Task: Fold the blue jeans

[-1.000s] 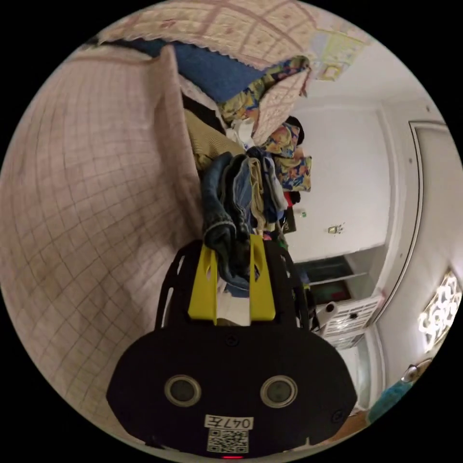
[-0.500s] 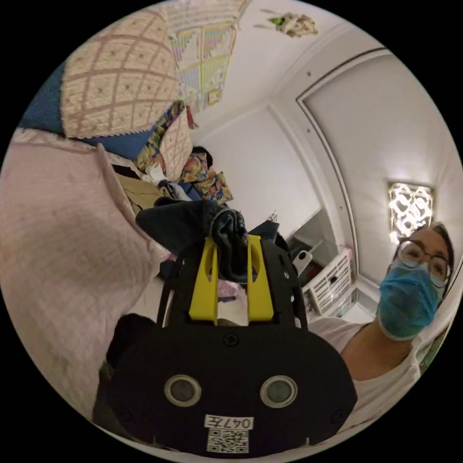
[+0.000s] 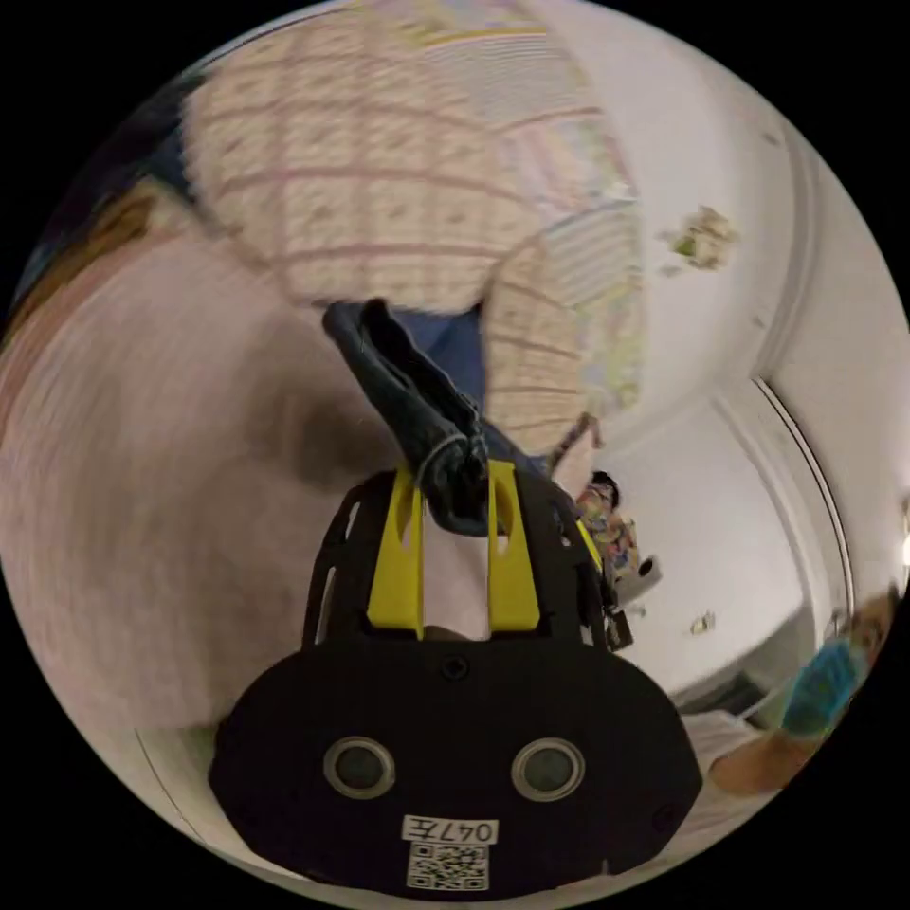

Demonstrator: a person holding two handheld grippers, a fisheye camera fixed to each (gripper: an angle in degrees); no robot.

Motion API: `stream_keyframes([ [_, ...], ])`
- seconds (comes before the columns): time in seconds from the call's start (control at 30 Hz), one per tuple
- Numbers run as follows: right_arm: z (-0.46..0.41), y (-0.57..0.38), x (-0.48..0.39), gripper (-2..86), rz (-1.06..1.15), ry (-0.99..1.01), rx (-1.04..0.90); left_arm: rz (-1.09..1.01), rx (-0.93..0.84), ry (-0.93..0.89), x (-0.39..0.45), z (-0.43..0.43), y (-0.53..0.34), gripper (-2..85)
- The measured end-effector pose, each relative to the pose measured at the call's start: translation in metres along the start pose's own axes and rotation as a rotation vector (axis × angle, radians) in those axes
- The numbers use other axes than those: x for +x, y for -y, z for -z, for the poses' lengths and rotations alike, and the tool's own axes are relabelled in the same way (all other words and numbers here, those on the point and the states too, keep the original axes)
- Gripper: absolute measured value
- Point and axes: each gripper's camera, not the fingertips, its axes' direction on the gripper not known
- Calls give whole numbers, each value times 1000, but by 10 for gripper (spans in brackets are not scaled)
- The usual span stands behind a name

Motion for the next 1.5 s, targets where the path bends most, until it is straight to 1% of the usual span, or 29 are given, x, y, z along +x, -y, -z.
stream_keyframes([
  [0.03, -36, -14, -7, 7, -41, 41, -136, 79, 22, 46, -36, 20, -14, 122],
  [0.07, -48, -21, -10, 9, -57, 69, -169, 134, 38, 58, -62, 40, -28, 140],
  [0.1, -67, -35, -16, 13, -85, 122, -210, 147, 37, 55, -72, 48, -34, 144],
  [0.13, -78, -47, -20, 17, -126, 131, -222, 149, 72, 66, -85, 68, -46, 152],
  [0.17, -81, -51, -21, 18, -146, 133, -221, 142, 131, 104, -90, 89, -57, 150],
  [0.23, -89, -65, -19, 21, -228, 183, -182, 106, 183, 189, -89, 117, -66, 148],
  [0.27, -90, -67, -19, 21, -248, 200, -167, 71, 204, 247, -85, 130, -69, 144],
  [0.33, -97, -77, -20, 19, -289, 246, -114, 12, 209, 279, -80, 140, -71, 137],
  [0.43, -114, -90, -28, 17, -298, 249, -84, -4, 161, 240, -89, 135, -71, 136],
  [0.57, -151, -110, -34, 13, -311, 292, -76, 58, 214, 218, -114, 135, -85, 143],
  [0.67, -180, -121, -38, 14, -321, 338, -78, 79, 200, 226, -124, 138, -88, 158],
  [0.87, -229, -102, -50, 23, -204, 353, -38, 57, 168, 282, -131, 148, -99, 159],
  [0.93, -257, -84, -61, 31, -102, 388, -49, 42, 174, 304, -132, 153, -108, 156],
  [1.0, -280, -72, -73, 36, -18, 411, -72, 32, 184, 288, -134, 158, -118, 144],
  [1.03, -296, -67, -81, 39, 37, 416, -81, 27, 164, 251, -138, 158, -121, 133],
  [1.13, -335, -65, -99, 46, 159, 394, -84, 44, 131, 247, -149, 159, -124, 133],
  [1.2, -357, -69, -106, 53, 189, 382, -92, 59, 117, 240, -158, 161, -125, 128],
  [1.3, -386, -80, -111, 62, 176, 403, -101, 78, 113, 233, -169, 167, -131, 111],
  [1.4, -407, -81, -115, 67, 173, 437, -87, 52, 177, 217, -166, 186, -144, 107],
  [1.43, -414, -81, -116, 68, 172, 439, -79, 33, 219, 241, -159, 197, -152, 113],
  [1.5, -427, -83, -115, 69, 159, 453, -77, 8, 233, 299, -150, 212, -159, 124],
])
